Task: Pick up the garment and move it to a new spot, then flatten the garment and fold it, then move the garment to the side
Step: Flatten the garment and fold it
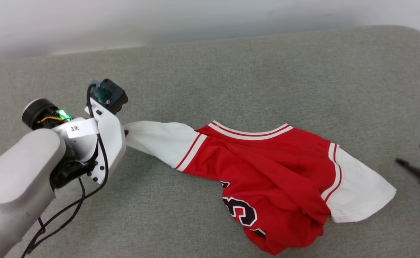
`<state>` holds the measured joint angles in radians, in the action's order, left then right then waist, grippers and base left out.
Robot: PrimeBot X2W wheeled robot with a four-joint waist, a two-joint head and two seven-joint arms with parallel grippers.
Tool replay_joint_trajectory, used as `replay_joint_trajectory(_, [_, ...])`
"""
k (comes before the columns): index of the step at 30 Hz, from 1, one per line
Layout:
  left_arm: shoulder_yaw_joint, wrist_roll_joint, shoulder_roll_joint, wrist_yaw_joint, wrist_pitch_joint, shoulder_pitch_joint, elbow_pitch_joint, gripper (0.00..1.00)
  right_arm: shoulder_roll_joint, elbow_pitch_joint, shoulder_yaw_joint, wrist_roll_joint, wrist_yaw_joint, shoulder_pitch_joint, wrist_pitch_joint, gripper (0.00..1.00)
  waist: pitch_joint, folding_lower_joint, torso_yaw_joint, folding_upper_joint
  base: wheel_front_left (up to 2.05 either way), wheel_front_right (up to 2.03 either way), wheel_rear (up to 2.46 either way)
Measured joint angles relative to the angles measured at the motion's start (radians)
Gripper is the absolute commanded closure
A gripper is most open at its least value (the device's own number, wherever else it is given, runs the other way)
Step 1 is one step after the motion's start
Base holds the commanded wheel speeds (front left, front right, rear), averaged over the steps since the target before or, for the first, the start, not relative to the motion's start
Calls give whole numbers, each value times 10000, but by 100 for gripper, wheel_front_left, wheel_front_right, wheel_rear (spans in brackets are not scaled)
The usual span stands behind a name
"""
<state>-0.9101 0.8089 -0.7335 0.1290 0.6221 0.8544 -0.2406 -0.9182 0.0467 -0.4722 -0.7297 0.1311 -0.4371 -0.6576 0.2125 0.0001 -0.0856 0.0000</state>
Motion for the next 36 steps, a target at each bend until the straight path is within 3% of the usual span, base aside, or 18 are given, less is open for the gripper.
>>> replay_joint_trajectory(3, [-17, -136, 0, -2, -10, 175, 157, 100, -105, 341, -656, -489, 0, -261, -957, 0, 174, 0, 94, 0, 0, 0, 0])
replay_joint_trajectory(6, [-44, -219, 54, -2, -6, 323, 278, 100, -69, 882, -1009, -742, 0, -555, -1237, 0, 379, -1, 196, 0, 0, 0, 0])
replay_joint_trajectory(14, [-31, -330, 178, -2, -98, 722, 483, 100, 648, 2368, -1956, -953, -2, -780, -581, 0, 990, 0, 482, 0, 0, 0, 0])
replay_joint_trajectory(20, [-58, -328, 221, -2, -270, 744, 441, 100, 719, 3026, -2871, -1223, -25, -1087, -117, 0, 1173, -2, 573, 0, 0, 0, 0])
replay_joint_trajectory(21, [-58, -318, 215, -2, -290, 742, 412, 100, 717, 3074, -3018, -1266, -23, -1169, 35, 17, 1161, -2, 562, 0, 0, 0, 0])
replay_joint_trajectory(22, [-67, -309, 215, -2, -336, 730, 382, 100, 713, 3126, -3162, -1266, -23, -1221, 198, 100, 1130, -2, 550, 0, 0, 0, 0])
replay_joint_trajectory(29, [-100, -290, 171, -2, -947, 484, 247, 100, 750, 3302, -3781, -1411, -2, -1824, 1722, 100, 543, -1, 472, 0, 0, 0, 0])
replay_joint_trajectory(36, [132, -263, -65, -4, -1825, 285, 721, 100, 259, 3051, -3745, -1569, -2, -2247, 3131, 100, -402, -1, 449, 0, 0, 0, 0])
